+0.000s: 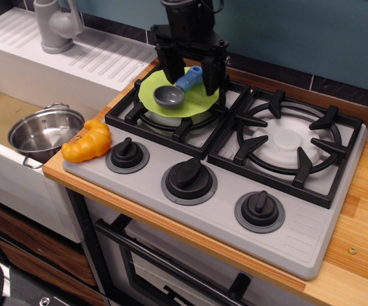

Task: Put spoon on plate and croissant in pot or pan in sink

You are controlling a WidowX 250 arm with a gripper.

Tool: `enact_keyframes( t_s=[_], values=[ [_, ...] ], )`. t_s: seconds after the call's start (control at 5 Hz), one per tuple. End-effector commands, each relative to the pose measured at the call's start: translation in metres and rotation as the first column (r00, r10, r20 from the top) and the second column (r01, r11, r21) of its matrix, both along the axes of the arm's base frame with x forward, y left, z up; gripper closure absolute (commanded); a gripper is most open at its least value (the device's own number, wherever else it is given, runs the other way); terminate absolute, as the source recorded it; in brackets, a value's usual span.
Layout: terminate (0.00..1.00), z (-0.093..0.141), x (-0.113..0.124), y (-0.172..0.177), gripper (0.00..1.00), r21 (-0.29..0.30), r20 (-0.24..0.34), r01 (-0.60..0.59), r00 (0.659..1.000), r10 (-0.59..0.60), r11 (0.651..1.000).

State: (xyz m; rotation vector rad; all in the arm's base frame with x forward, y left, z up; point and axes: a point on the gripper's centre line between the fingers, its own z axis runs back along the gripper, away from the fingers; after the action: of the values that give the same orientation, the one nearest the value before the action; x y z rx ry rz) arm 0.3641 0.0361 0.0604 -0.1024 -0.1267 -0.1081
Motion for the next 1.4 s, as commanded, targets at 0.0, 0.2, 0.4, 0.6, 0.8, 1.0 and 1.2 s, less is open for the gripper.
enact_keyframes(
  t_s=[0.0, 0.2, 0.4, 0.6, 0.8, 1.0, 1.2],
  values=[
    [0.00, 0.052, -0.002, -0.003, 0.00, 0.023, 0.058, -0.001, 0.998, 0.000, 1.000],
    [0.00, 0.070, -0.007, 0.000, 0.00, 0.037, 0.041, -0.006, 0.999, 0.004, 0.999],
    [0.00, 0.081, -0.012, -0.001, 0.00, 0.077, 0.046, 0.026, 0.999, -0.030, 0.997],
    [0.00, 0.081, -0.012, -0.001, 0.00, 0.077, 0.046, 0.026, 0.999, -0.030, 0.997],
    [0.00, 0.081, -0.012, -0.001, 0.00, 0.077, 0.046, 0.026, 0.999, -0.030, 0.997],
    [0.00, 0.081, -0.012, -0.001, 0.00, 0.077, 0.046, 0.026, 0.999, -0.030, 0.997],
    [0.00, 0.081, -0.036, 0.013, 0.00, 0.043, 0.108, -0.005, 0.994, 0.000, 0.999]
  ],
)
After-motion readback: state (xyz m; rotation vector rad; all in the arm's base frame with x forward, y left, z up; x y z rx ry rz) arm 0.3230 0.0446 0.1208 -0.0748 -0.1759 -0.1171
